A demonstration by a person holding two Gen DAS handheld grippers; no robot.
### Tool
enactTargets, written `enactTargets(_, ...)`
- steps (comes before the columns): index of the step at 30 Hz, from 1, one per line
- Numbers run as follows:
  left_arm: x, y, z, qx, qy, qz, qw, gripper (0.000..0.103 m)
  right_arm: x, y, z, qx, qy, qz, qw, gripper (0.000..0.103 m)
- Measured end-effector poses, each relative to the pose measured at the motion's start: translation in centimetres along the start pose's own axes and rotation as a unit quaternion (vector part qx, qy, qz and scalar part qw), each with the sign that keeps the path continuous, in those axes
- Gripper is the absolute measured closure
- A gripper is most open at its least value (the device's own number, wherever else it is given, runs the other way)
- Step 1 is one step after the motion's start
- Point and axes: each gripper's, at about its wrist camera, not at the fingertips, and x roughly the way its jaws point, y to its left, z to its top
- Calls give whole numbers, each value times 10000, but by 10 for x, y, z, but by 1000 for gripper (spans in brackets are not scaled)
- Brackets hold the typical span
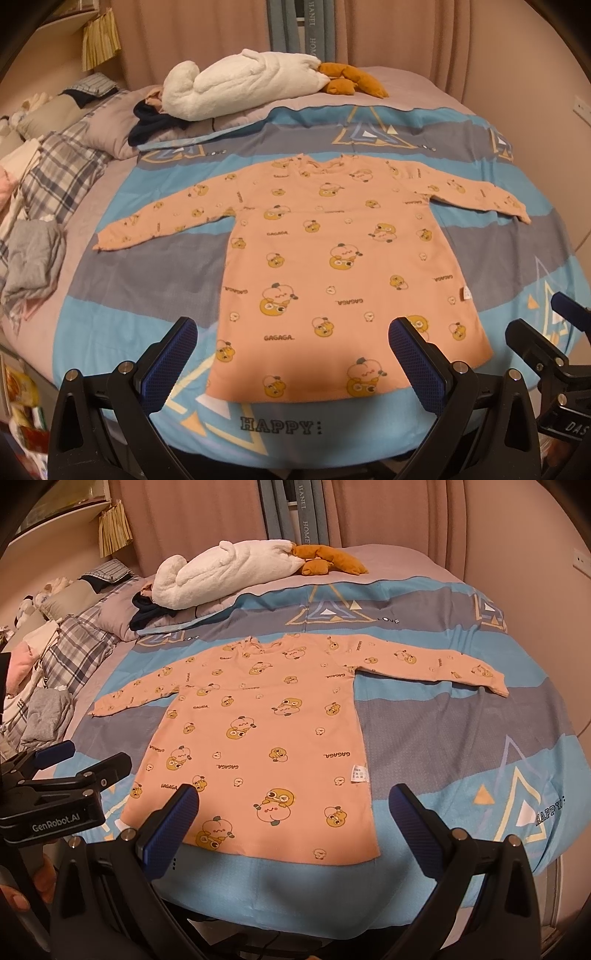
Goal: Fold small clothes
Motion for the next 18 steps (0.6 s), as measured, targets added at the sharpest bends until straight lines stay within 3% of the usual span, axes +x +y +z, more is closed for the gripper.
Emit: enactTargets(18, 5, 7, 0, -14, 2, 8, 10000, 1, 5, -3, -1, 28, 73, 71, 9999, 0)
